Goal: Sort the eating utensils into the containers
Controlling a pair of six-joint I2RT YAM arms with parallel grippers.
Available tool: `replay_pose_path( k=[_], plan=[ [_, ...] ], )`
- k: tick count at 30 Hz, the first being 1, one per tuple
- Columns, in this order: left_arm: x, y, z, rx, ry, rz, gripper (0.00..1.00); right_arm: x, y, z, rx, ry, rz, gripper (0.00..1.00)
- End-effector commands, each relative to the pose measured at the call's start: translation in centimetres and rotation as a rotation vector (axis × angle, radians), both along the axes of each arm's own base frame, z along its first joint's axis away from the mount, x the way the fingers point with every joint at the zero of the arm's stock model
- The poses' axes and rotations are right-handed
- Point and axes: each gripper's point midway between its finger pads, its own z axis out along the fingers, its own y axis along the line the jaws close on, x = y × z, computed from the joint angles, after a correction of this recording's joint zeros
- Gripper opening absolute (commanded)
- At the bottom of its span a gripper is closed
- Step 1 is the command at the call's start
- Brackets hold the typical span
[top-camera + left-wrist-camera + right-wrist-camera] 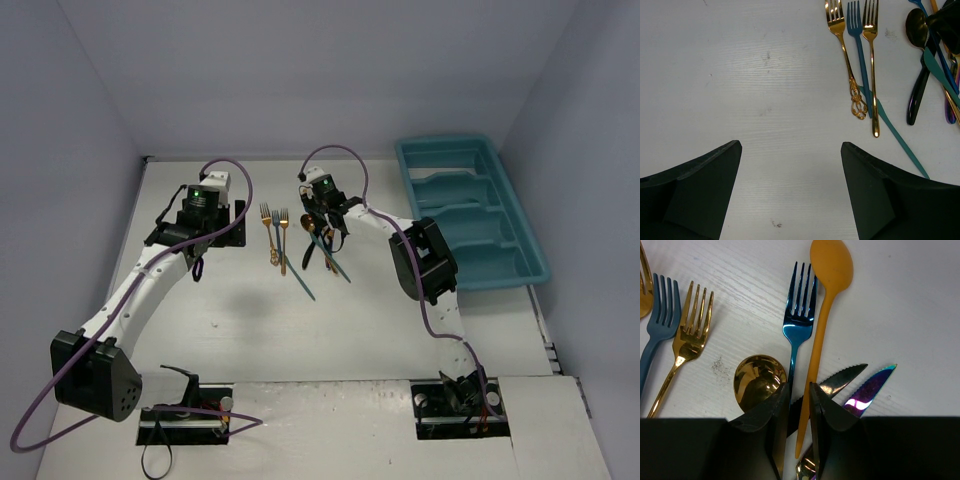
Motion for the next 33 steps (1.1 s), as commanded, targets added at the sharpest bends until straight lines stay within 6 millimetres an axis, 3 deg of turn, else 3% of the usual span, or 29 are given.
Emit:
replay_pose_path(
  k=[1, 12, 19, 22, 28, 33],
  plan=[
    [1.1, -0.1, 2.8, -0.028, -0.077, 0.013, 0.78, 1.1, 1.9, 3.0, 0.056, -0.066, 0.006, 0.21],
    [1.2, -0.2, 2.9, -0.033, -0.078, 0.009, 0.78, 0.9, 1.5, 2.3, 0.04, -0.059, -0.008, 0.23],
    [1.2, -0.3, 2.6, -0.032, -0.07, 0.007, 0.78, 1.2, 0.3, 3.5, 0.01, -0.096, -0.051, 0.26],
    [1.2, -0.3, 2.5, -0.031, -0.069, 0.006, 0.78, 1.3, -0.2, 5.0, 0.016, -0.117, -0.062, 0.29],
    [1.2, -0.3, 2.6, -0.031, -0.07, 0.007, 0.78, 1.6, 1.1, 10.0, 0.088, -0.183, -0.028, 0.29],
    [1.2, -0.3, 2.5, -0.029, -0.067, 0.008, 0.78, 2.7, 1.8, 11.3, 0.108, -0.216, -0.031, 0.28]
  ],
)
